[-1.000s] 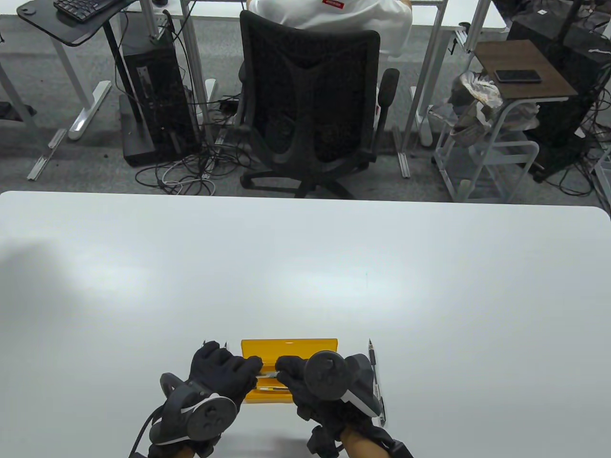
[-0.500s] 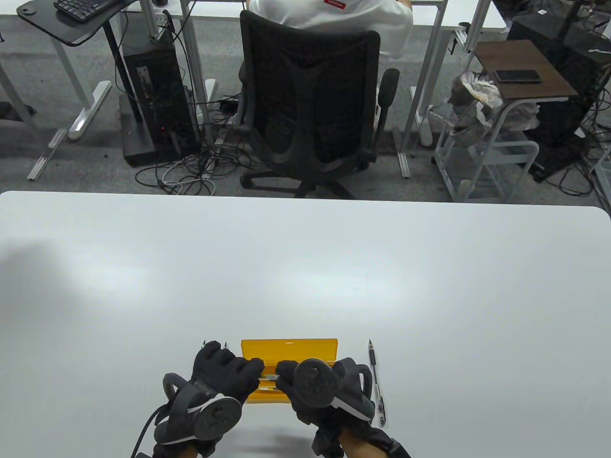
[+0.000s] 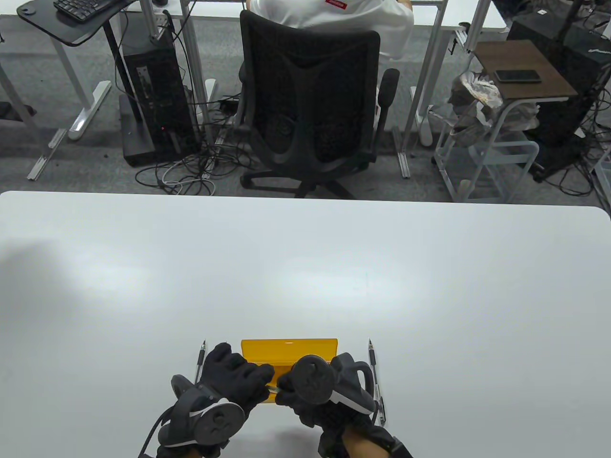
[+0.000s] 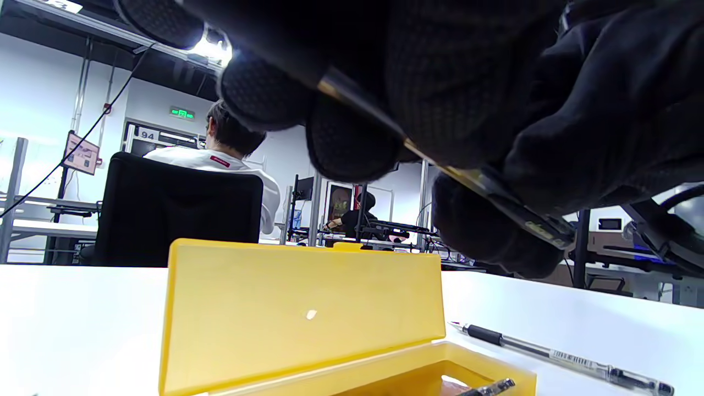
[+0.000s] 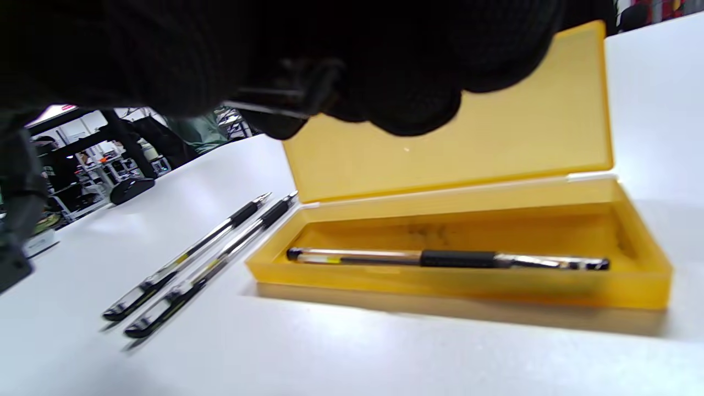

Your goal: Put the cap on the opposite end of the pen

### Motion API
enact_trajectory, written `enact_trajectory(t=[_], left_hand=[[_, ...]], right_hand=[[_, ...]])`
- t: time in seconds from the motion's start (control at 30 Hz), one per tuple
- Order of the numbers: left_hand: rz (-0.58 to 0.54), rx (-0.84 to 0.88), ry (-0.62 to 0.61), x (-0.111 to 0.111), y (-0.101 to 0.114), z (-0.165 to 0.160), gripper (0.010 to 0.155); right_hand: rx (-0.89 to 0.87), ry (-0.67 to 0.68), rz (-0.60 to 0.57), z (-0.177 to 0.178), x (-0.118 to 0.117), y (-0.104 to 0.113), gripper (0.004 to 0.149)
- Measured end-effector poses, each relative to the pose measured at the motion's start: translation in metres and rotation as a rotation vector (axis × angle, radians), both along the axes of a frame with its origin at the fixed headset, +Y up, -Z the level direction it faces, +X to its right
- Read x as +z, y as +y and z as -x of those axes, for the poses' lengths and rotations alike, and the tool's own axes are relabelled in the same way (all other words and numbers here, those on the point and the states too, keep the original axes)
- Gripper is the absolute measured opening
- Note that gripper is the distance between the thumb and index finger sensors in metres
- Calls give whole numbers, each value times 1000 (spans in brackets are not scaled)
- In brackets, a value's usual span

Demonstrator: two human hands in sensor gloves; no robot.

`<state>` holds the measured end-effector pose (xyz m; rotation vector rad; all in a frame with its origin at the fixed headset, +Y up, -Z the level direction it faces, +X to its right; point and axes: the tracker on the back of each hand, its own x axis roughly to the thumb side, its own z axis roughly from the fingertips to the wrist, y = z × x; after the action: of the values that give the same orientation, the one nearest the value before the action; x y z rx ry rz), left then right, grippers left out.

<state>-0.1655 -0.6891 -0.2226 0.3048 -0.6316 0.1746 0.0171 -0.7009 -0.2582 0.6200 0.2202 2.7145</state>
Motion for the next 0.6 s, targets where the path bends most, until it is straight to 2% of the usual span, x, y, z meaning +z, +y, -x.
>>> enact_trajectory(t=[0.1,0.2,0.3,0.47,0.53,0.6], left_hand=[[18,0,2,-1,-2,1,50],[22,41,59,-5,-1,7,58],[4,100,171,-8,5,23,64],[91,142,245,-14,0,36,61],[91,113,260,-16,-1,36,61],[106,104,257,-17,-4,34,60]], right_hand=[[6,33,50,2,-2,-3,44],[23,16,113,2,-5,-5,45],[146,-141,55,-13,-11,-2,45],[52,-416,-47,-55,-20,24,50],[181,-541,-82,-70,-23,27,50],[331,-631,-48,-79,-27,19,49]])
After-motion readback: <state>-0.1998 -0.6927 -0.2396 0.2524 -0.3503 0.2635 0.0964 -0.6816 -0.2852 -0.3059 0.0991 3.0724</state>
